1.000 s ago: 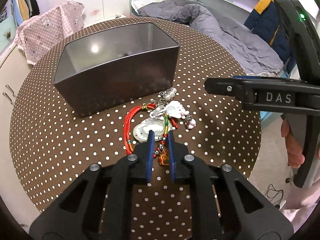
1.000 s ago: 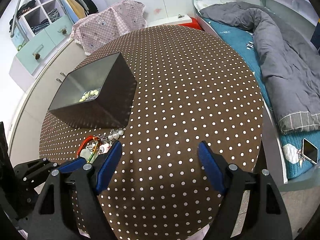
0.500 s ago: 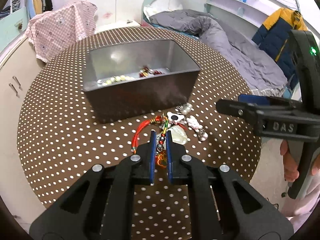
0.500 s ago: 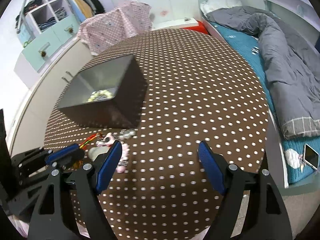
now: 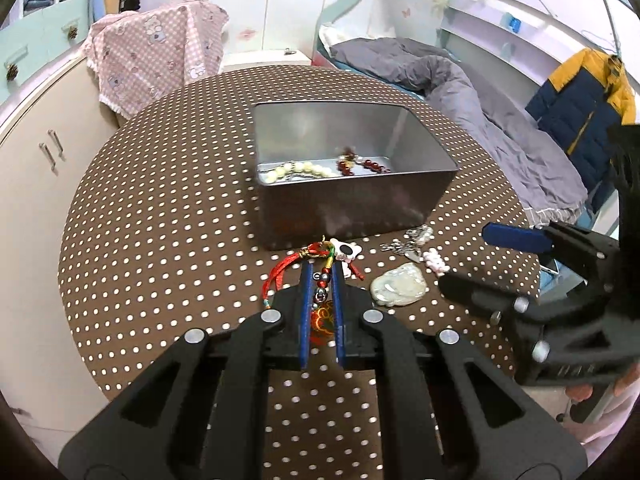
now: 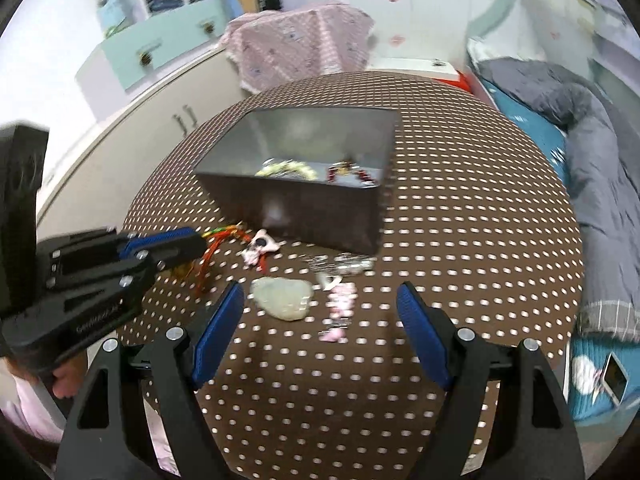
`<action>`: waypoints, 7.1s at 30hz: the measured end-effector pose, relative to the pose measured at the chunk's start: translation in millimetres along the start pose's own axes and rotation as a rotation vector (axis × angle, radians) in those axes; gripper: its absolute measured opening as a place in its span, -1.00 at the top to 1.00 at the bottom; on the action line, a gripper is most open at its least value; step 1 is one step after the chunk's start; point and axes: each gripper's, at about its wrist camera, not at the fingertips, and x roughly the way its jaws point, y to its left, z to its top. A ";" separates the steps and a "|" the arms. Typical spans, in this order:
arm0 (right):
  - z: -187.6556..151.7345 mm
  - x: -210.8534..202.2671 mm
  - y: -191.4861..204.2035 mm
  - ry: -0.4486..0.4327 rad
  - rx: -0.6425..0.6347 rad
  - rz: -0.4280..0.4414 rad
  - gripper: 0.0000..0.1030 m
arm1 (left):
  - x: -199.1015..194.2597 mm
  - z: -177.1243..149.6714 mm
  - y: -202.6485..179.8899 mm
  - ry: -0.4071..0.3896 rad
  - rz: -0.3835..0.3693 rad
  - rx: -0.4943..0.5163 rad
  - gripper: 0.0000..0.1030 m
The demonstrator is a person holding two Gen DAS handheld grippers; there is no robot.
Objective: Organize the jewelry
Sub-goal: 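Grasp the red cord bracelet with the left gripper while the right gripper grasps the jade pendant, then carry the red cord bracelet and jade pendant toward the grey tin with both grippers, then lower both held items into the tin and open both grippers, then grasp the pink bunny charm with the left gripper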
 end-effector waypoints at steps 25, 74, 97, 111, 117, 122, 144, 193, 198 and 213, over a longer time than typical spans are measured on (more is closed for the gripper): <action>-0.2 46.2 31.2 0.073 -0.121 -0.108 0.21 | -5.2 -15.6 34.6 -0.012 0.004 -0.071 0.81; 21.1 6.4 -1.7 -0.049 -0.033 -0.093 0.21 | -15.4 -4.5 12.6 -0.025 0.144 0.064 0.86; 67.4 -15.9 2.5 -0.175 -0.082 -0.114 0.21 | -63.6 63.0 -14.3 -0.262 0.041 0.086 0.86; 68.6 -4.4 -7.6 -0.155 -0.046 -0.092 0.21 | -50.4 37.8 5.8 -0.212 0.012 0.045 0.84; 52.9 -6.6 -5.9 -0.142 -0.038 -0.076 0.21 | -39.0 -5.0 11.7 -0.129 0.023 0.034 -0.49; 41.8 -3.0 -2.4 -0.114 -0.032 -0.070 0.20 | -10.9 -24.4 9.0 -0.038 0.038 0.044 -0.06; 42.3 -11.3 -3.1 -0.128 -0.028 -0.081 0.20 | -32.4 -3.8 24.3 -0.131 0.148 0.009 0.89; 73.8 -9.7 -18.4 -0.177 -0.020 -0.104 0.03 | -15.9 57.6 -11.0 -0.211 0.086 0.079 -0.11; 66.6 -11.7 -20.3 -0.173 -0.003 -0.115 0.03 | -20.3 48.6 -3.3 -0.206 0.098 0.057 -0.11; 25.8 8.5 -24.3 -0.056 0.048 -0.142 -0.05 | -2.2 -2.7 27.9 -0.083 0.113 -0.035 -0.31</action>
